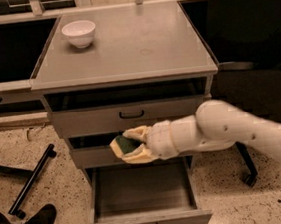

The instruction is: Place sponge into bottom drawer

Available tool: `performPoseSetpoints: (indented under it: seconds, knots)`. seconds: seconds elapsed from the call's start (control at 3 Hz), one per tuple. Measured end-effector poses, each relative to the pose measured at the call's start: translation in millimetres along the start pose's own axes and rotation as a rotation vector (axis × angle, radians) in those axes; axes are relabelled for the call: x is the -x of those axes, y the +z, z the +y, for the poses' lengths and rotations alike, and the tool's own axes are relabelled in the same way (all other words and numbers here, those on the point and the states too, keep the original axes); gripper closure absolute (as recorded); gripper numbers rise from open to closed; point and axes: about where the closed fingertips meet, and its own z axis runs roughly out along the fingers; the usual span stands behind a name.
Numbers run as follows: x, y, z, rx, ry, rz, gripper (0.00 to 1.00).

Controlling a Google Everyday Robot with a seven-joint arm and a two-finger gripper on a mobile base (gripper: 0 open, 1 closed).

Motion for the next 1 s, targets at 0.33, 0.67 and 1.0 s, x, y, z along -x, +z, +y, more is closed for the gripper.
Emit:
performPoseSetpoints:
  seconds: [0.33, 0.67, 1.0]
  knots:
    - [-47.2, 87.2, 13.4, 0.033, 0.084, -0.055, 1.00]
    - [-64.1, 99.3, 11.6, 0.018, 0.127, -0.067, 1.00]
    - [-62.9, 99.1, 12.1, 0.020, 0.124, -0.067, 1.00]
